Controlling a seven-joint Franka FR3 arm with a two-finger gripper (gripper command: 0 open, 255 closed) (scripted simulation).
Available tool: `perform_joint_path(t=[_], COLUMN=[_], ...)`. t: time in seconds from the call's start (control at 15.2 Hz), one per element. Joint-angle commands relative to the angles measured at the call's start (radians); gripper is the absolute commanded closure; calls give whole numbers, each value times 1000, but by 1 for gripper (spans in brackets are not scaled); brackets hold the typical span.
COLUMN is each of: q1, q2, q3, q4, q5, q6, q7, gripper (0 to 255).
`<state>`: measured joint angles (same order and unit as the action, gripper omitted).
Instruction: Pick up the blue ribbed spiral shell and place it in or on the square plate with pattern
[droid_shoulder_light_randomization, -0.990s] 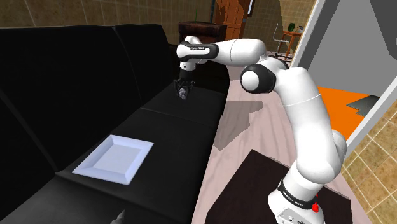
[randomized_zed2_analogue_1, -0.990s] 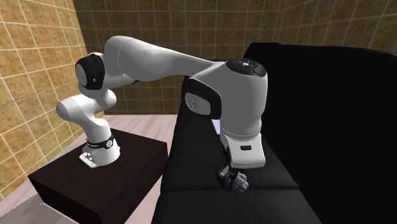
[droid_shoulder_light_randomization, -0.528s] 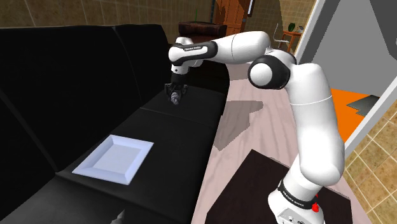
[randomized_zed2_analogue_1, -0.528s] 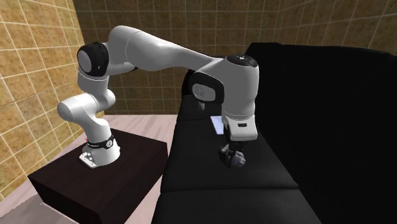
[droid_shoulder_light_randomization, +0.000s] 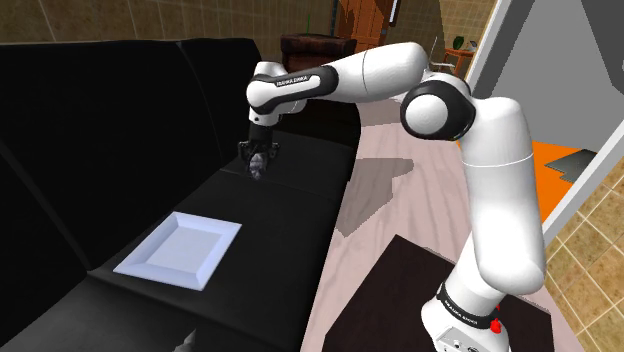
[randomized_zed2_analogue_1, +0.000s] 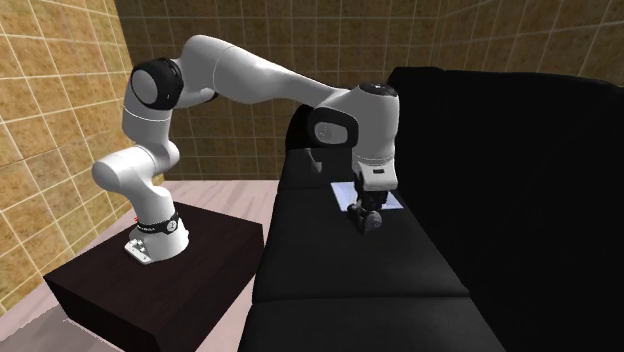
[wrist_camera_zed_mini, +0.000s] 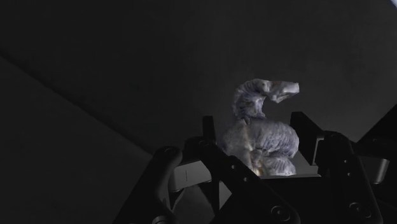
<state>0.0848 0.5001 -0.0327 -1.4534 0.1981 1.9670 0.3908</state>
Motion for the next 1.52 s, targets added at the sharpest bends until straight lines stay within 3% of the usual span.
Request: perform_joint_path(t=[0.0, 0.73, 1.45], q1=[32, 200, 368], q2=[-22, -24, 83], q3=[9, 62, 101], q4=[-33, -47, 101], q5=[-5, -39, -84], q6=[18, 66, 57], q7=[40, 264, 483], gripper=[255, 255, 255])
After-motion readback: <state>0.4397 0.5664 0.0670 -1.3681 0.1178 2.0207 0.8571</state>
